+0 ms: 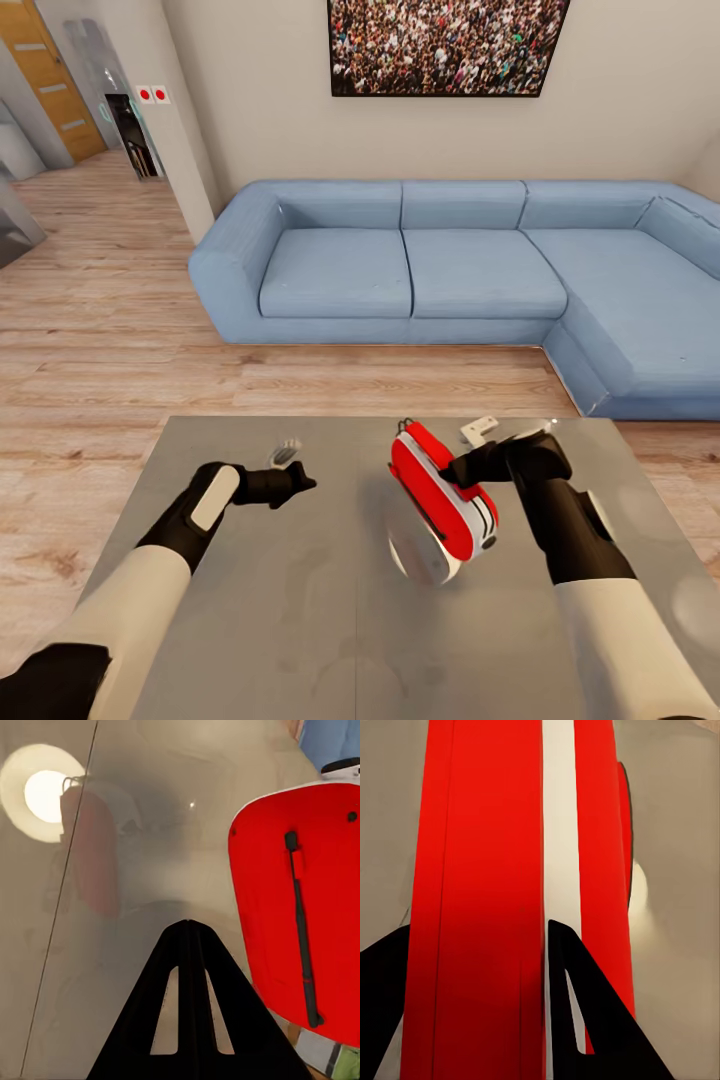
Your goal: Turn on the radio receiver that's on the table in the living room.
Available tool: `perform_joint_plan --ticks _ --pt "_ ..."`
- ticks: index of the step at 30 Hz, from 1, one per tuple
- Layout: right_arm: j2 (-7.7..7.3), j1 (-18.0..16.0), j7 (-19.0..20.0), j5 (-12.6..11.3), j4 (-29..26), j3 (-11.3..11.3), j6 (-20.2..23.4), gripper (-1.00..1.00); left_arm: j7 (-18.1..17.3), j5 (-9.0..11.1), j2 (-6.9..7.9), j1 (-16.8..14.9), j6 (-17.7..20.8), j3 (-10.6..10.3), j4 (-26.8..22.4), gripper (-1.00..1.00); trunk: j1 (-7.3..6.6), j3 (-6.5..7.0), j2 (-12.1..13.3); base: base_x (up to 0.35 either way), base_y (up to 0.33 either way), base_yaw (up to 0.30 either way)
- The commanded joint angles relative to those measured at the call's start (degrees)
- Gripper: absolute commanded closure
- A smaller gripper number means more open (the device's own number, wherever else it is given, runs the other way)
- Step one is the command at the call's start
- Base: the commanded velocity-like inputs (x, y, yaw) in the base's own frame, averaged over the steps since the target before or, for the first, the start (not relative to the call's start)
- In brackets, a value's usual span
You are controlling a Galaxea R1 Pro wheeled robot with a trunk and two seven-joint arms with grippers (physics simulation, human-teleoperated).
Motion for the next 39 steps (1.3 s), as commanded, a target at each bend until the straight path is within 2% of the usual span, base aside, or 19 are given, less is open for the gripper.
perform_joint_plan --ticks 1,5,8,9,10,17,22,26,34,39 --pt "0.09 0.0 -0.2 -0.2 0.2 0.0 -0.6 1.0 0.0 0.0 -0.02 0.0 -0.4 -0.3 0.3 1.0 0.0 0.0 0.0 0.0 0.0 0.0" --pt "0.72 0.1 -1.6 -0.4 0.7 -2.6 -3.5 1.0 0.0 -0.1 -0.06 0.0 -1.1 -1.8 1.0 1.0 0.0 0.0 0.0 0.0 0.0 0.0" --pt "2.33 0.6 -3.5 -0.9 0.9 -5.3 -6.5 1.0 -0.1 -0.1 -0.03 0.0 -1.2 -2.3 1.2 1.0 0.0 0.0 0.0 0.0 0.0 0.0" --pt "3.44 0.6 -5.7 -1.2 1.0 -6.5 -9.5 1.0 -0.1 -0.1 0.0 0.0 -1.3 -2.4 1.2 1.0 0.0 0.0 0.0 0.0 0.0 0.0" --pt "3.9 0.5 -6.7 -1.4 1.0 -6.9 -11.4 1.0 -0.1 -0.1 -0.01 0.0 -1.3 -2.5 1.3 1.0 0.0 0.0 0.0 0.0 0.0 0.0" --pt "4.33 0.5 -7.4 -1.7 1.1 -7.5 -13.5 1.0 -0.1 -0.1 -0.03 0.0 -1.3 -2.5 1.4 1.0 0.0 0.0 0.0 0.0 0.0 0.0" --pt "4.11 0.5 -7.6 -4.3 3.7 -7.6 -13.8 1.0 -0.1 -0.2 -0.01 0.0 -1.6 -2.6 2.8 1.0 0.0 0.0 0.0 0.0 0.0 0.0" --pt "3.83 0.5 -7.8 -6.1 5.9 -7.6 -14.0 1.0 -0.1 -0.2 0.01 0.0 -3.5 -2.6 3.7 1.0 0.0 0.0 0.0 0.0 0.0 0.0" --pt "3.73 0.5 -7.9 -6.6 6.5 -7.5 -14.0 1.0 -0.4 -0.9 0.22 0.0 -6.4 -2.8 5.9 1.0 0.0 0.0 0.0 0.0 0.0 0.0" --pt "3.71 0.5 -7.9 -6.6 6.6 -7.5 -14.1 1.0 -4.5 -3.1 0.04 0.0 -7.0 -3.9 6.0 1.0 0.0 0.0 0.0 0.0 0.0 0.0"
